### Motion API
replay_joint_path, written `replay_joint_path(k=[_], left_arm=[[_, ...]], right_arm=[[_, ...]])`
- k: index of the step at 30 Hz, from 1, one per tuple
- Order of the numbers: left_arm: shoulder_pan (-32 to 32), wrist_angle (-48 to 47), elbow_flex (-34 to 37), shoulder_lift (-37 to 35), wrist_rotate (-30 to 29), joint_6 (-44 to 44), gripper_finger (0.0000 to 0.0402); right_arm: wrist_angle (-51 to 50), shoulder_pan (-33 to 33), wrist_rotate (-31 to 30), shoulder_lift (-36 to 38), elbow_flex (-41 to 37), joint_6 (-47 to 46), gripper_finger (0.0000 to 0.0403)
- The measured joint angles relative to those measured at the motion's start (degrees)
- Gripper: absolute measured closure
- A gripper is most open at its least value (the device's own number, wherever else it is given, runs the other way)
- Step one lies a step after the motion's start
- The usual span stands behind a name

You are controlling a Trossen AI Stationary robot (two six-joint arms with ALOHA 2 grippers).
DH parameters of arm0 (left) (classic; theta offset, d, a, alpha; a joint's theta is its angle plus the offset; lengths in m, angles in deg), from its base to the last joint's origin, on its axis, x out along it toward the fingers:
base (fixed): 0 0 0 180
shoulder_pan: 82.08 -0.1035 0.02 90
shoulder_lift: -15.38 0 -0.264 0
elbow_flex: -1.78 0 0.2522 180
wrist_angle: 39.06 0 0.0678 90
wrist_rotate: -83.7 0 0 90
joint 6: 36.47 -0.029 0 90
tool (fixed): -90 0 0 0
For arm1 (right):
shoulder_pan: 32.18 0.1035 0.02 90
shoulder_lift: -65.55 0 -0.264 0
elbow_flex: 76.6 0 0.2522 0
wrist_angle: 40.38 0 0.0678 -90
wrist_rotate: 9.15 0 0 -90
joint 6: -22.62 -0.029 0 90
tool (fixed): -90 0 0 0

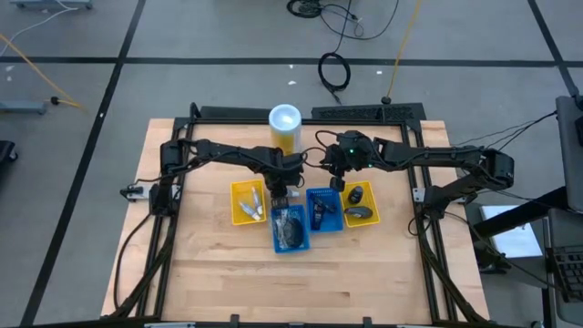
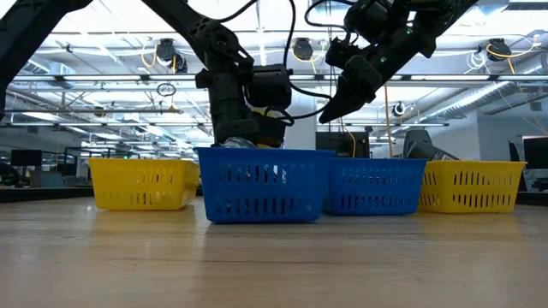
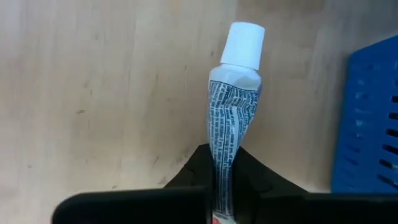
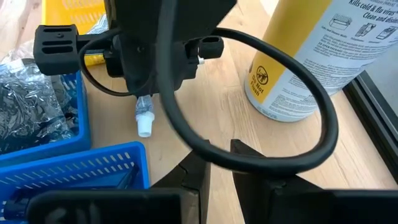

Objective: Pick & Place Travel size toiletries
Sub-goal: Put the white toothpaste into the left yellow bin

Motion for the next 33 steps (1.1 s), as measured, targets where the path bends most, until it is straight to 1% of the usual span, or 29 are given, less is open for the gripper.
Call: replay_joint_path(k=[3, 7, 9, 12, 16, 18, 20, 25, 28, 30, 33], left_arm=[[-0.20, -0.60, -0.01, 0.02, 1.20, 0.11, 0.0376], [-0.52, -3.56, -0.55, -0.52, 1.22, -1.03, 0.0393], [-1.03, -4.24, -0.55, -1.38, 1.16, -0.81, 0.0393], [-2.06, -4.43, -0.57, -3.71, 0.73, -0.35, 0.0388], [-3.26, -5.07, -0.63, -7.10, 0.42, 0.47, 0.0396], [-3.66, -5.52, -0.66, -9.32, 0.55, 1.83, 0.0392], [-3.86, -7.71, -0.70, -11.78, 0.98, 2.87, 0.0388], [-3.73, -19.01, -0.70, -18.35, 0.84, 7.43, 0.0397], [-2.47, -24.48, -0.72, -22.17, 1.22, 10.40, 0.0387], [-1.26, -25.72, -0.72, -23.97, 0.68, 12.02, 0.0381], [0.48, -25.39, -0.72, -25.88, 0.19, 14.76, 0.0383]], right_arm=[[0.00, 0.00, 0.01, 0.00, 0.00, 0.00, 0.0344], [0.00, 0.00, 0.02, 0.00, 0.00, 0.00, 0.0344], [0.00, 0.00, 0.02, 0.00, 0.00, 0.01, 0.0344], [0.06, 0.00, -0.02, 0.00, 0.00, 0.26, 0.0344], [0.04, 0.00, -0.07, 0.00, 0.00, 0.35, 0.0344], [0.02, 0.00, -0.11, 0.00, 0.00, 0.47, 0.0344], [0.04, 0.00, -0.20, 0.00, 0.00, 1.30, 0.0344], [0.09, 0.00, -0.24, 0.00, 0.00, 4.34, 0.0344], [0.10, 0.00, -0.24, 0.00, 0.00, 6.65, 0.0344], [0.46, 0.00, -0.24, 0.00, 0.00, 8.70, 0.0344], [0.96, -0.02, -0.24, 0.00, 0.00, 11.56, 0.0344]])
